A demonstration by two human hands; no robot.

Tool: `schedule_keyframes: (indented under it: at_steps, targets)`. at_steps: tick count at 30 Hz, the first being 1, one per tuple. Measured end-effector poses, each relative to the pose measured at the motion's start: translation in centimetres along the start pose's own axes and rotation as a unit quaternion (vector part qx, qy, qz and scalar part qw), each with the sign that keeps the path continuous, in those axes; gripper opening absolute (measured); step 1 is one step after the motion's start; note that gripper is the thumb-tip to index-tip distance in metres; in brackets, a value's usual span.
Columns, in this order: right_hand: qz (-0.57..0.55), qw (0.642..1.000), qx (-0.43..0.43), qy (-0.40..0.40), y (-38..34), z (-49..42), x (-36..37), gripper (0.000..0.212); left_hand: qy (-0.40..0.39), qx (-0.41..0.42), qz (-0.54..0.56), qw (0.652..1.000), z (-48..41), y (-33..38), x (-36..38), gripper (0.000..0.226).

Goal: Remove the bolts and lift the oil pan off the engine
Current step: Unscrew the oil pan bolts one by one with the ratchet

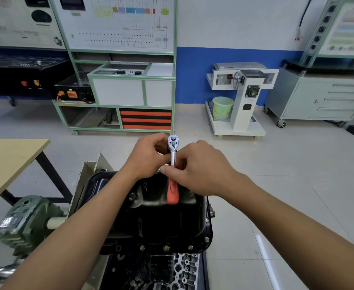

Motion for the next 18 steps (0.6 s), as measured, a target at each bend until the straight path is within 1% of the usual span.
schedule_keyframes:
  at_steps: [4,7,11,14,16,18]
  targets:
    - [-0.013,1.0,0.004,-0.014,0.5,0.0,-0.3,0.047,-0.014,0.013,0.006,1.0,0.1,0.1,0.0,0.014]
    - [-0.02,0.999,0.011,-0.046,1.4,0.4,-0.9,0.041,-0.034,0.015,-0.004,0.999,0.0,-0.2,0.3,0.016]
    - [-0.01,0.996,0.03,-0.087,2.7,0.5,-1.9,0.03,-0.042,0.037,-0.007,0.998,0.3,0.4,0.5,0.015]
    - [0.068,0.994,0.031,-0.085,3.6,-0.3,-3.2,0.022,-0.057,0.035,-0.023,0.997,0.4,0.4,0.7,0.012]
    - [0.142,0.986,0.023,-0.078,3.9,-1.2,-3.6,0.019,-0.063,0.016,-0.009,0.998,0.3,0.1,0.7,0.015]
    - [0.187,0.98,0.015,-0.063,4.1,-2.3,-3.6,0.018,-0.07,0.004,0.006,0.998,0.4,0.0,0.7,0.018]
Point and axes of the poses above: each hand's wrist, its own z-axis away from the middle knuckle, its own x-axis out of the palm, y = z × x, the point moved 9 cm from there along -z, towards the middle knuckle, and after that the axes turned 13 degrees about -x, right-handed, at the moved point
